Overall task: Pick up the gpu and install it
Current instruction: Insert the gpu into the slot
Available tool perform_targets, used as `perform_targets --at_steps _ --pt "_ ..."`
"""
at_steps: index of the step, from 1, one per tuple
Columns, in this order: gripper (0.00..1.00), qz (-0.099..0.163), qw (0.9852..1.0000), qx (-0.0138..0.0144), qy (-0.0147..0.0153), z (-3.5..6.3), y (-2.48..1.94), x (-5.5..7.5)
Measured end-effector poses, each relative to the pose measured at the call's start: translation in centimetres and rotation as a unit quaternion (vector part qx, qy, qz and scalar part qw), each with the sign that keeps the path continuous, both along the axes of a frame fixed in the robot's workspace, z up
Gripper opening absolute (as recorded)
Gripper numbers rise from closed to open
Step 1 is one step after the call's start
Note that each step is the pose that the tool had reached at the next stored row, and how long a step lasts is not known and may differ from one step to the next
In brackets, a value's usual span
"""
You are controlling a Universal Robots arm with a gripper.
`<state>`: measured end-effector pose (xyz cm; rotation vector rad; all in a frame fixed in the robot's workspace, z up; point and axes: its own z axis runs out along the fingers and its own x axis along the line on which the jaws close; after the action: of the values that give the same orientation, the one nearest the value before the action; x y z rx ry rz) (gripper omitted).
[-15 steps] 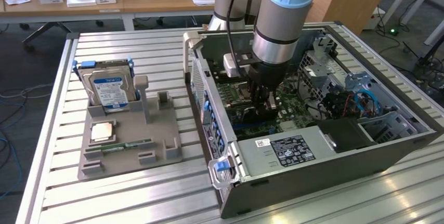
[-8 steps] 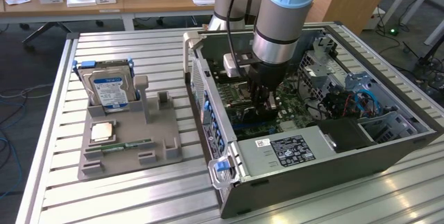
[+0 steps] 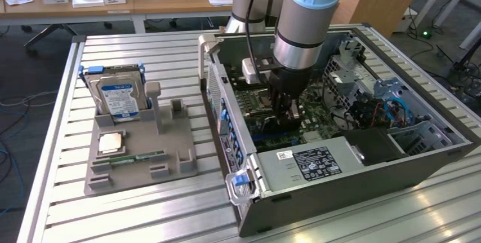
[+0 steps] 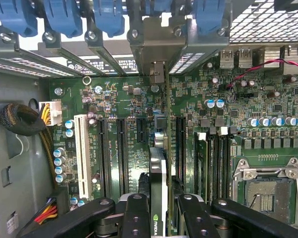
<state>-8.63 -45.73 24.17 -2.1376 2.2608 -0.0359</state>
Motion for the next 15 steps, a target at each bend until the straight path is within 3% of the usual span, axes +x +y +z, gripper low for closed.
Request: perform_targets --at_steps 15 --pt "0.27 0.0 1.0 0.0001 -0.0001 -0.05 -0.02 -0.12"
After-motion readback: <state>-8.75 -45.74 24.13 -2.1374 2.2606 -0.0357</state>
